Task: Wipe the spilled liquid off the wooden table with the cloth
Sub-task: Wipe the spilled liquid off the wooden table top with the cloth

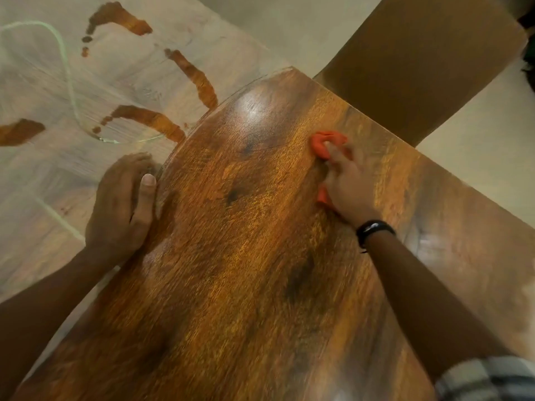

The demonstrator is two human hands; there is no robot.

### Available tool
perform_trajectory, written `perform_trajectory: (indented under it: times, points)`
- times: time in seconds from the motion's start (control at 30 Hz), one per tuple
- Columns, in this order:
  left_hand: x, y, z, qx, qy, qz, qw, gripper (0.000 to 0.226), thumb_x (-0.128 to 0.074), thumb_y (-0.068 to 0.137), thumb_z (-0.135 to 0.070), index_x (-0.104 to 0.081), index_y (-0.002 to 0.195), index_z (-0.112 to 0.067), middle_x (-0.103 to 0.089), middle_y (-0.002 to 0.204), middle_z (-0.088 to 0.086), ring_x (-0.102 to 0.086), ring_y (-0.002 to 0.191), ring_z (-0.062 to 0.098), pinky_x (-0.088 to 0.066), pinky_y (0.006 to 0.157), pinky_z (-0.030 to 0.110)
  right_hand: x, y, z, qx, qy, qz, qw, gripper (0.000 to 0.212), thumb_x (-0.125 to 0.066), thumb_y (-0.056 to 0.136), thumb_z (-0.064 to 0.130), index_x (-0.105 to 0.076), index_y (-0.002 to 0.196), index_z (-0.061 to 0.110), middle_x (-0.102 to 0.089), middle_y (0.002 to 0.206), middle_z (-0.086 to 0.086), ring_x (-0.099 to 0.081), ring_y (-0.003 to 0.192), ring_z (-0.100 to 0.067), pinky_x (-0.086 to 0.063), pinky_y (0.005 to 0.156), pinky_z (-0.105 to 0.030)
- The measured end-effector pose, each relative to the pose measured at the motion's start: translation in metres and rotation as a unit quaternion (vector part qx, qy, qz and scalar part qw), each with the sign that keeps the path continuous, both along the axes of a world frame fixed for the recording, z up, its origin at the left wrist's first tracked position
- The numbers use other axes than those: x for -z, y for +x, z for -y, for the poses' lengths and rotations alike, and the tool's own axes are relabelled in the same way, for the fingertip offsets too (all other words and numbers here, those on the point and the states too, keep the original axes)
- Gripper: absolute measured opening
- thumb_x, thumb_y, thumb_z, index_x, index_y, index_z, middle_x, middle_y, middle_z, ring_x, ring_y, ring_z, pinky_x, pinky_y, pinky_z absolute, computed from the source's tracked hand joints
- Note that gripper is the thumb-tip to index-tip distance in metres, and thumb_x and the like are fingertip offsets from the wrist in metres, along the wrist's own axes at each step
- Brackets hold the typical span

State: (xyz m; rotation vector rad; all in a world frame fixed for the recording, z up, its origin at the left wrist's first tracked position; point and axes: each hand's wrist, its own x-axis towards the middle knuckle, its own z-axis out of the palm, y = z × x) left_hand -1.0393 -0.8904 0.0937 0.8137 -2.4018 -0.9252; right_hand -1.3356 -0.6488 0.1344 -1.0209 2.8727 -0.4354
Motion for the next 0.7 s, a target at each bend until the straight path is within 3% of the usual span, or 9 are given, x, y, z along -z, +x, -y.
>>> perform_trajectory:
  times: [0.13, 0.23, 0.33, 0.43, 0.6, 0.7]
  points:
    - [-0.001, -0.001, -0.001, -0.001, -0.011, 0.011, 1.000, 0.050, -0.025, 0.106, -0.045, -0.056, 0.132, -0.015, -0.053, 0.142, 0.012, -0.042, 0.138, 0.025, -0.027, 0.119, 0.045, -0.015, -0.067, -0.061, 0.198, 0.045, -0.006, 0.979, 0.044, -0.036, 0.104, 0.026, -0.041, 0.147, 0.037, -0.038, 0.153, -0.009, -0.038, 0.136, -0.036, -0.029, 0.116, -0.049]
    - [-0.006, -0.001, -0.001, 0.003, -0.018, 0.010, 1.000, 0.049, -0.027, 0.107, -0.041, -0.058, 0.128, -0.010, -0.055, 0.139, 0.013, -0.042, 0.136, 0.022, -0.022, 0.118, 0.035, -0.011, -0.054, -0.036, 0.235, 0.003, 0.013, 0.972, 0.043, -0.039, 0.101, 0.023, -0.048, 0.142, 0.034, -0.037, 0.152, -0.004, -0.036, 0.139, -0.030, -0.030, 0.117, -0.046]
    - [-0.010, -0.002, -0.001, 0.007, -0.011, 0.004, 1.000, 0.047, -0.027, 0.107, -0.040, -0.058, 0.127, -0.011, -0.056, 0.137, 0.013, -0.043, 0.135, 0.022, -0.022, 0.118, 0.036, 0.000, 0.010, 0.019, 0.157, -0.025, 0.005, 0.987, 0.043, -0.044, 0.101, 0.020, -0.049, 0.141, 0.035, -0.027, 0.157, -0.006, -0.027, 0.141, -0.033, -0.029, 0.117, -0.047]
    - [-0.012, -0.001, -0.004, 0.006, 0.013, -0.003, 1.000, 0.054, -0.026, 0.105, -0.046, -0.056, 0.133, -0.010, -0.056, 0.138, 0.011, -0.044, 0.135, 0.022, -0.027, 0.118, 0.040, 0.008, 0.107, 0.056, 0.046, -0.019, -0.023, 0.998, 0.046, -0.047, 0.098, 0.022, -0.048, 0.142, 0.035, -0.035, 0.152, -0.008, -0.033, 0.134, -0.035, -0.034, 0.111, -0.048]
    - [-0.028, 0.018, 0.000, 0.020, 0.186, -0.076, 0.979, 0.056, -0.035, 0.103, -0.043, -0.048, 0.140, -0.003, -0.052, 0.140, 0.018, -0.048, 0.132, 0.030, -0.037, 0.113, 0.053, 0.011, 0.302, 0.065, -0.137, 0.010, 0.028, 0.990, 0.058, -0.040, 0.089, 0.023, -0.044, 0.145, 0.033, -0.043, 0.148, -0.008, -0.047, 0.115, -0.032, -0.048, 0.091, -0.044]
    - [-0.035, 0.068, -0.001, 0.055, 0.100, -0.041, 0.993, 0.050, -0.038, 0.103, -0.039, -0.053, 0.136, -0.005, -0.057, 0.135, 0.013, -0.052, 0.127, 0.029, -0.037, 0.111, 0.054, 0.004, 0.325, 0.035, -0.242, 0.017, 0.039, 0.969, 0.057, -0.043, 0.087, 0.020, -0.050, 0.143, 0.032, -0.049, 0.145, -0.008, -0.053, 0.110, -0.032, -0.049, 0.088, -0.042]
